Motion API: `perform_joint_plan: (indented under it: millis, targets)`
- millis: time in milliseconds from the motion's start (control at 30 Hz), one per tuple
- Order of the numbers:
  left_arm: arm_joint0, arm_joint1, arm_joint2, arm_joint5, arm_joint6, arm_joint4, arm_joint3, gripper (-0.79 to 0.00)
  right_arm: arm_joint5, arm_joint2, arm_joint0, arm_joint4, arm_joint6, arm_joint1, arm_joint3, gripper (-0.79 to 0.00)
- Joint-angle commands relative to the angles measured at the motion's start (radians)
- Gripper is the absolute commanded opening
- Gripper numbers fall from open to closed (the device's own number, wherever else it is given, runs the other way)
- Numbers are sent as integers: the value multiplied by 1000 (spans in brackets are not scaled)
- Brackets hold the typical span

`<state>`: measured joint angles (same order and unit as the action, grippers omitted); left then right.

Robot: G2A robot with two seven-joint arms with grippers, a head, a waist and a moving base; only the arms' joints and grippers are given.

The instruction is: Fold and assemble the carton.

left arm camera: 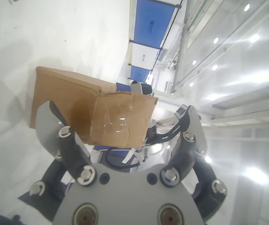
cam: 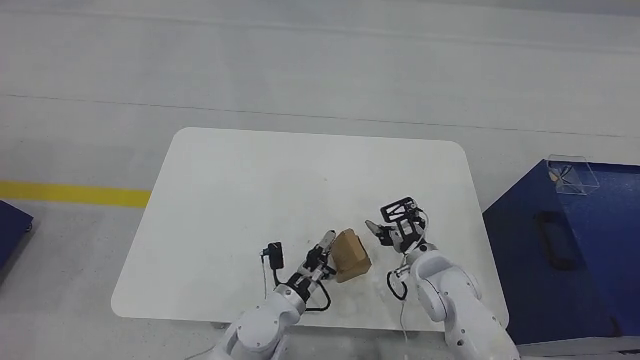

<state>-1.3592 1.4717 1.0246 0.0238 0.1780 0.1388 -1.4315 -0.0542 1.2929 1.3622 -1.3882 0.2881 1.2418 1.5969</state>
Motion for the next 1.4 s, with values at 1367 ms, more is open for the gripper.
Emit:
perform_joint_plan:
  millis: [1367]
  targets:
    - [78, 8, -63, -143, 22, -159, 76, -529, -49, -4, 7, -5, -12, 4, -61, 0]
